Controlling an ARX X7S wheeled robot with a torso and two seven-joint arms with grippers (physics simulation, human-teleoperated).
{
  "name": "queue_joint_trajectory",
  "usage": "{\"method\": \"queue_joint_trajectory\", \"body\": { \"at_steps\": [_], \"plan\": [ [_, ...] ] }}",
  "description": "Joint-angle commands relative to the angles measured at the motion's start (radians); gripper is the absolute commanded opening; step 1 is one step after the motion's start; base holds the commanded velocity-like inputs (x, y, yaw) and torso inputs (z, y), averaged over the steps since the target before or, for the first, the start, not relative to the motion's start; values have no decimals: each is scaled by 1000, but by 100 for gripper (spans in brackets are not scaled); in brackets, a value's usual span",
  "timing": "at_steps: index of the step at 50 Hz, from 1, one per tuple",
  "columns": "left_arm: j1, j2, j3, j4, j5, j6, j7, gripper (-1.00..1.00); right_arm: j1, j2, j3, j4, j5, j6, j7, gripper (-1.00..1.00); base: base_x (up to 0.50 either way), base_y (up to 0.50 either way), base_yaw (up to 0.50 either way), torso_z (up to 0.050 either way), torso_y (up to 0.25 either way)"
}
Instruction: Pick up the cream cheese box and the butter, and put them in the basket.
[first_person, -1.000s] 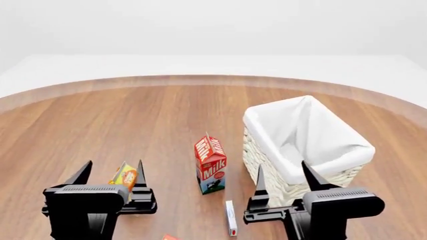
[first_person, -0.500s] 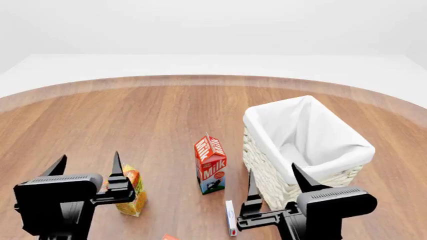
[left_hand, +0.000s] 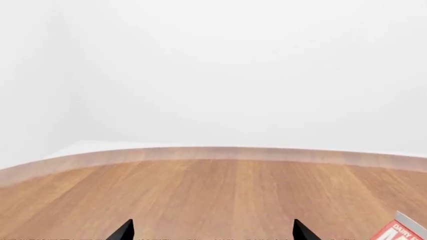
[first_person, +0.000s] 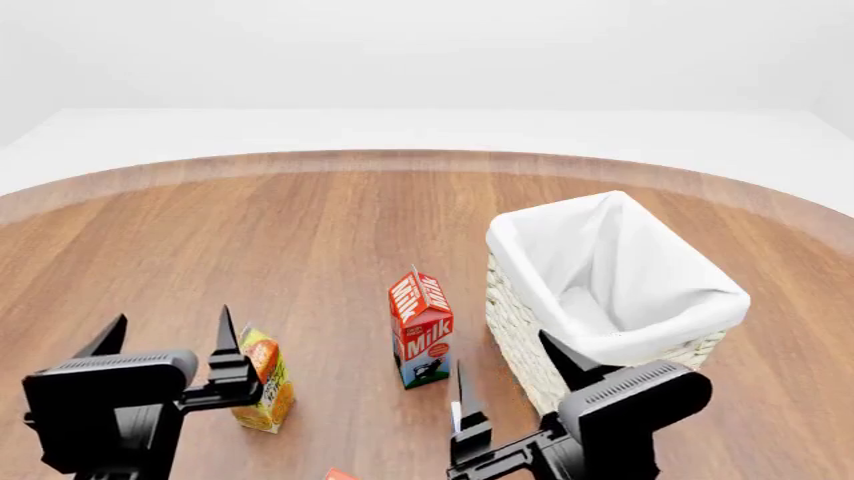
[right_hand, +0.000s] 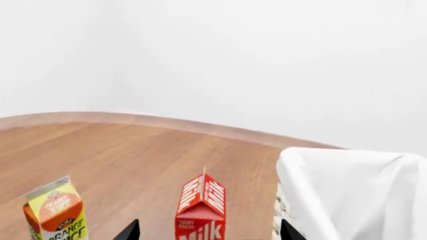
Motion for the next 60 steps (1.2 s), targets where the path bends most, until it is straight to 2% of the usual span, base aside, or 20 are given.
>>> {"method": "queue_joint_trajectory", "body": {
  "at_steps": [1, 17, 35, 60],
  "plan": [
    [15, 6, 11, -41, 18, 56, 10, 100, 56, 18, -35, -19, 17, 88, -8, 100, 0, 0, 0, 0, 0],
    [17, 2, 14, -44, 15, 63, 9, 100, 195, -111, -32, 57, 76, 310, 96, 100, 0, 0, 0, 0, 0],
    [12, -2, 22, -56, 12, 70, 8, 100, 270, -178, -2, 152, 99, 400, 165, 100, 0, 0, 0, 0, 0],
    [16, -9, 22, -51, 2, 70, -1, 100, 293, -201, -34, 231, 115, 449, 200, 100, 0, 0, 0, 0, 0]
  ]
}}
